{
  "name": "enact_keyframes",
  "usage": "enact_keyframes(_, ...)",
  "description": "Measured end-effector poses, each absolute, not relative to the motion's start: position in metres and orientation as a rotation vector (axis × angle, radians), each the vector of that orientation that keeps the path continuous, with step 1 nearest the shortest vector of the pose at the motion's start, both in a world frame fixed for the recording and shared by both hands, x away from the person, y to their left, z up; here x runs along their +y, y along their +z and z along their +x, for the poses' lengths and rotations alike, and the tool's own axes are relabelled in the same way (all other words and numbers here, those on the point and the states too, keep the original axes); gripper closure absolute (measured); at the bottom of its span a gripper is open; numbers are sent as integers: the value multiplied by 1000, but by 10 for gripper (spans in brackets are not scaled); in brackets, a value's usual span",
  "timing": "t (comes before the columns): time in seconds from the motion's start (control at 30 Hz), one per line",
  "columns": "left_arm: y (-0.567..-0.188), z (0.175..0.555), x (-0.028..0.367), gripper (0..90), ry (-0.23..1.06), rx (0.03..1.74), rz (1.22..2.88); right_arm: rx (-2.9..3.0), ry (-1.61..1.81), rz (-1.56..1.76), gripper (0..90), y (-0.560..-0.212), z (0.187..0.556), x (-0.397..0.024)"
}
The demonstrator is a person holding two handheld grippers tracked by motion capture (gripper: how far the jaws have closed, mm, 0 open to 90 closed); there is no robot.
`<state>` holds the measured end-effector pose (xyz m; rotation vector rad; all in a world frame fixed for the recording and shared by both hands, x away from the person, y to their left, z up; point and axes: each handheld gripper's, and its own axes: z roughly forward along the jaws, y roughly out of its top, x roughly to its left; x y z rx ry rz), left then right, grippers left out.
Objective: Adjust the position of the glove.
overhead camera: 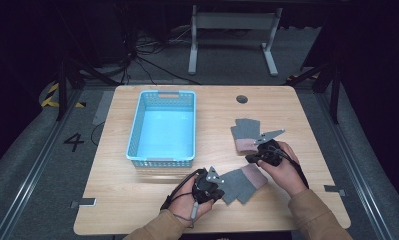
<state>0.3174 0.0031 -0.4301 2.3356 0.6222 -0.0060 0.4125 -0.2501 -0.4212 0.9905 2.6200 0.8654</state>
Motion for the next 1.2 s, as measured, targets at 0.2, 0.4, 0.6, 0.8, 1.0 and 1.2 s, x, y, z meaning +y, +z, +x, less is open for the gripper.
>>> enact_keyframes(0.2,-428,318,4,899,-9,621,2335,2638,818,1010,900,-430,420,-248)
enact_keyframes(0.4,-429,318,3,898,-15,624,2337,2637,781,1029,900,-433,416,-254)
enact_keyframes(0.6,-429,318,2,898,-17,615,2337,2638,772,1049,900,-435,408,-261)
enact_keyframes(0.8,-428,319,3,897,-21,623,2332,2635,767,1042,900,-435,399,-267)
enact_keyframes(1.0,-426,321,8,896,-19,639,2325,2646,756,1026,900,-432,385,-268)
enact_keyframes(1.2,-424,323,11,897,-27,649,2314,2646,770,1017,900,-429,376,-268)
